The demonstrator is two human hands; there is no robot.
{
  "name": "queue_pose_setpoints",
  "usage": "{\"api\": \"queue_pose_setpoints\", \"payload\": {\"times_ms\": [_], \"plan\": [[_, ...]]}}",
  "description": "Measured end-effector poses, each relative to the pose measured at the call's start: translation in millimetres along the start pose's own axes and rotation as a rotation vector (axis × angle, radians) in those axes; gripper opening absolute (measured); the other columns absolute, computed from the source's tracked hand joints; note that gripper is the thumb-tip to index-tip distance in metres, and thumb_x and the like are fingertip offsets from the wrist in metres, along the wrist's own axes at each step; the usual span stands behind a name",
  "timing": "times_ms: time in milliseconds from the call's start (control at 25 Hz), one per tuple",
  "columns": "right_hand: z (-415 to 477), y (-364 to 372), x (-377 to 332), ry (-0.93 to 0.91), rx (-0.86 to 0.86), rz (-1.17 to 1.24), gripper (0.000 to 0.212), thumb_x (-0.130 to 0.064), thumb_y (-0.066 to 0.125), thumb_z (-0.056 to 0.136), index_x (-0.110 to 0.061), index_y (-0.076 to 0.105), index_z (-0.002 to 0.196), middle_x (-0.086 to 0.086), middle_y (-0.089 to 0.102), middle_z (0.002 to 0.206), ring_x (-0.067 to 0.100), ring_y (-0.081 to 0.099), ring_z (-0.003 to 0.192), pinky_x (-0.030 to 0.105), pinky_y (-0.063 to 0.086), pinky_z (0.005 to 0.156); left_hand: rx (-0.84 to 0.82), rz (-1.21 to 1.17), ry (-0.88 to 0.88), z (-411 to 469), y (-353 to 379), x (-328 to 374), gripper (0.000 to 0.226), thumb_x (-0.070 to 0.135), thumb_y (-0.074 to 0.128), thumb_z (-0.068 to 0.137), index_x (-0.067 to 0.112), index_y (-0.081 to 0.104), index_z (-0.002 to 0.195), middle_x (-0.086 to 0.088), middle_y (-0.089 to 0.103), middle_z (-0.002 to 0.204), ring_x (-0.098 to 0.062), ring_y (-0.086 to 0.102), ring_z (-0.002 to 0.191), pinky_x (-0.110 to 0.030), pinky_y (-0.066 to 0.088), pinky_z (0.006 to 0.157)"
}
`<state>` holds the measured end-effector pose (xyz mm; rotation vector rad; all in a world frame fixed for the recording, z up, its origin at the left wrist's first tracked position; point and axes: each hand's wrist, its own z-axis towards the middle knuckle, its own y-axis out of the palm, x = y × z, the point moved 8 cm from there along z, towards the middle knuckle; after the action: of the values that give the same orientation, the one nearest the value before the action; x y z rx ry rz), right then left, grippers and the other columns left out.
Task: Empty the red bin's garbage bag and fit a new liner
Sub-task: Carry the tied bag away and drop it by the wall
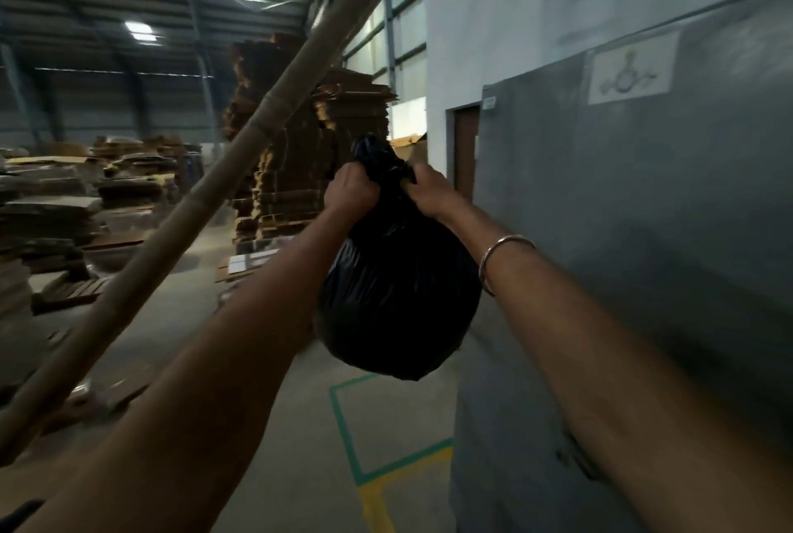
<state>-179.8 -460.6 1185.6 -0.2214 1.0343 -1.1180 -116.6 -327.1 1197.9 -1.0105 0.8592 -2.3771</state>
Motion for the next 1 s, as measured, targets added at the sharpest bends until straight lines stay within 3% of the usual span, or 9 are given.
{"api": "queue_pose_setpoints", "payload": {"times_ms": [160,320,480,600,680,760,880,1000], "plan": [[-27,-54,22,0.064,0.130,-0.068,0.033,-0.026,0.052,0.095,-0.011,0.057,0.124,0.016,0.064,0.123,0.028,0.061,0.110,0.026,0.037,0.077,-0.072,-0.062,0.133,-1,23,53,0.037,0.014,0.049,0.088,0.002,0.059,0.121,-0.022,0.061,0.126,-0.040,0.058,0.118,-0.044,0.049,0.091],[-72,-123,53,0.164,0.241,-0.157,0.026,-0.024,0.053,0.094,-0.010,0.061,0.115,0.015,0.066,0.115,0.023,0.061,0.102,0.024,0.035,0.076,-0.161,-0.154,0.308,-20,59,128,0.036,0.013,0.050,0.088,0.000,0.060,0.119,-0.024,0.060,0.125,-0.039,0.059,0.115,-0.043,0.049,0.090],[-130,-194,80,0.263,0.308,-0.280,0.019,-0.024,0.052,0.094,-0.015,0.058,0.109,0.006,0.060,0.101,0.018,0.055,0.090,0.027,0.035,0.074,-0.281,-0.305,0.395,-56,95,205,0.028,0.008,0.048,0.089,-0.003,0.061,0.111,-0.027,0.062,0.113,-0.040,0.062,0.106,-0.040,0.047,0.077],[-178,-249,92,0.323,0.363,-0.367,0.006,-0.022,0.051,0.093,-0.018,0.056,0.096,0.000,0.056,0.093,0.018,0.053,0.087,0.027,0.035,0.069,-0.367,-0.406,0.500,-92,116,268,0.020,0.005,0.047,0.089,-0.007,0.061,0.097,-0.032,0.062,0.101,-0.043,0.064,0.100,-0.046,0.050,0.076],[-212,-284,95,0.355,0.403,-0.407,0.018,-0.021,0.051,0.093,-0.024,0.046,0.077,-0.007,0.053,0.080,0.018,0.052,0.081,0.028,0.031,0.058,-0.376,-0.437,0.525,-116,122,304,0.023,0.005,0.047,0.087,-0.011,0.060,0.099,-0.034,0.063,0.106,-0.044,0.064,0.099,-0.049,0.053,0.080],[-252,-324,96,0.400,0.445,-0.455,0.027,-0.021,0.050,0.095,-0.029,0.040,0.071,-0.009,0.050,0.075,0.017,0.051,0.079,0.024,0.031,0.055,-0.400,-0.469,0.576,-148,126,349,0.017,0.006,0.048,0.087,-0.005,0.059,0.094,-0.030,0.064,0.108,-0.041,0.064,0.099,-0.044,0.050,0.075],[-311,-384,93,0.455,0.475,-0.519,0.012,-0.023,0.050,0.097,-0.020,0.057,0.087,0.007,0.063,0.094,0.022,0.059,0.091,0.029,0.040,0.065,-0.449,-0.526,0.652,-195,133,419,0.017,0.010,0.049,0.088,-0.001,0.060,0.096,-0.028,0.064,0.110,-0.040,0.063,0.102,-0.034,0.040,0.072],[-377,-445,89,0.496,0.538,-0.595,0.026,-0.025,0.049,0.098,-0.009,0.063,0.113,0.015,0.067,0.117,0.026,0.062,0.106,0.036,0.048,0.086,-0.488,-0.593,0.725,-249,136,491,0.030,0.015,0.050,0.091,-0.003,0.062,0.112,-0.027,0.063,0.118,-0.041,0.061,0.109,-0.037,0.043,0.080]]}}
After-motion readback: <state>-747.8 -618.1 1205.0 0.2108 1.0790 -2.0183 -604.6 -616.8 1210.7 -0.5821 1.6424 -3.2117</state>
